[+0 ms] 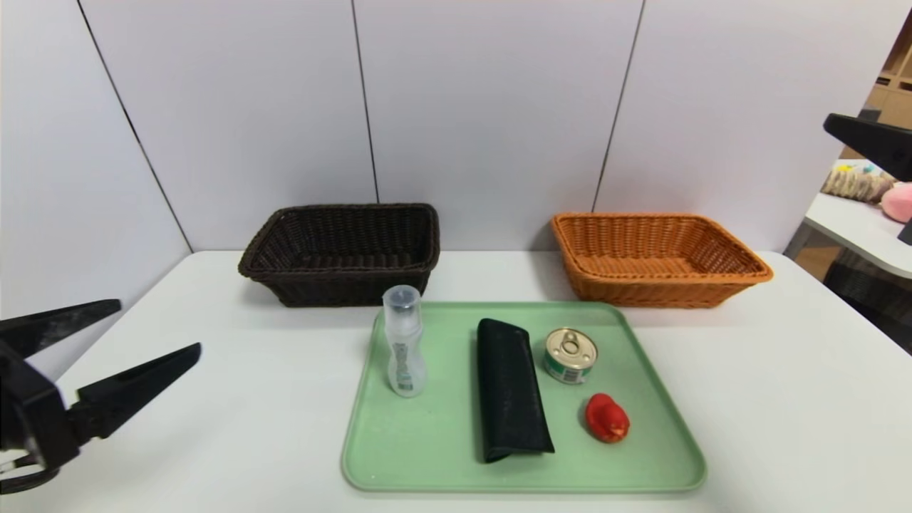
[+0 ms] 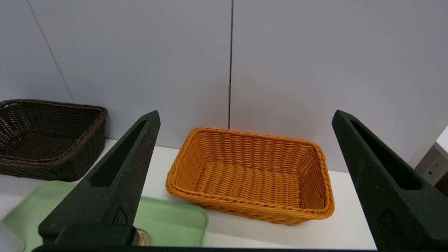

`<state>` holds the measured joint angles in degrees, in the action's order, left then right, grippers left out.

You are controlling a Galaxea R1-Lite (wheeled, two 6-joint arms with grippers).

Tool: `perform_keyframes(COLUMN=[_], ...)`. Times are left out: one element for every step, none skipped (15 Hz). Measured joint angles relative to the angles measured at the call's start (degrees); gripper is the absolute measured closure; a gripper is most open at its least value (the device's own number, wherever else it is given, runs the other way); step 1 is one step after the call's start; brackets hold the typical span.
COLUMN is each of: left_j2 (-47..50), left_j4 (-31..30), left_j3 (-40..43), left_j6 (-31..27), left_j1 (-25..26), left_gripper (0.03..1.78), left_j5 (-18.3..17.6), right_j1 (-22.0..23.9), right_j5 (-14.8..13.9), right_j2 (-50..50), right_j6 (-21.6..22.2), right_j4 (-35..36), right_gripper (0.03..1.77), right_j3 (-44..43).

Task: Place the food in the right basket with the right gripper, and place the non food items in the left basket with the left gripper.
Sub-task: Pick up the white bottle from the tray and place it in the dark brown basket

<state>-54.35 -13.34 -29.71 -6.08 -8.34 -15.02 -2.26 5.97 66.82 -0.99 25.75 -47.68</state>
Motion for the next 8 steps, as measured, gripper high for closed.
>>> perform_keyframes(left_j2=[-3.7, -7.6, -11.2, -14.7, -18.0, -21.5, -24.4, -27.3], left_j4=[-2.7, -5.6, -8.3, -11.1, -13.9, -16.9, -19.7, -22.6], left_j3=[0.5, 0.8, 1.3, 1.6, 1.9, 2.1, 2.3, 2.5], left_j6=[0.4, 0.7, 1.0, 1.3, 1.6, 2.1, 2.6, 3.7], left_j1=[-2.1, -4.1, -5.7, -7.0, -8.1, -9.4, -10.8, -12.5], left_gripper=[0.12, 0.12, 0.12, 0.12, 0.12, 0.12, 0.12, 0.12], left_j5=[-0.1, -0.2, -0.2, -0.2, -0.2, -0.2, 0.0, 0.6], right_j1=[0.0, -0.1, -0.1, -0.1, -0.1, 0.0, 0.2, 0.3], right_j5=[-0.7, -1.4, -1.7, -1.8, -1.8, -1.8, -1.9, -2.4], right_j2=[1.8, 3.3, 4.4, 5.2, 5.8, 6.2, 6.5, 6.6], right_j6=[0.2, 0.7, 0.9, 1.0, 1.2, 1.3, 1.3, 1.4], right_j4=[0.1, 0.2, 0.2, 0.2, 0.1, 0.1, 0.2, 0.2], right_gripper=[0.1, 0.1, 0.1, 0.1, 0.1, 0.1, 0.1, 0.1], right_j3=[-0.9, -1.5, -1.9, -2.0, -2.0, -1.8, -1.5, -1.2])
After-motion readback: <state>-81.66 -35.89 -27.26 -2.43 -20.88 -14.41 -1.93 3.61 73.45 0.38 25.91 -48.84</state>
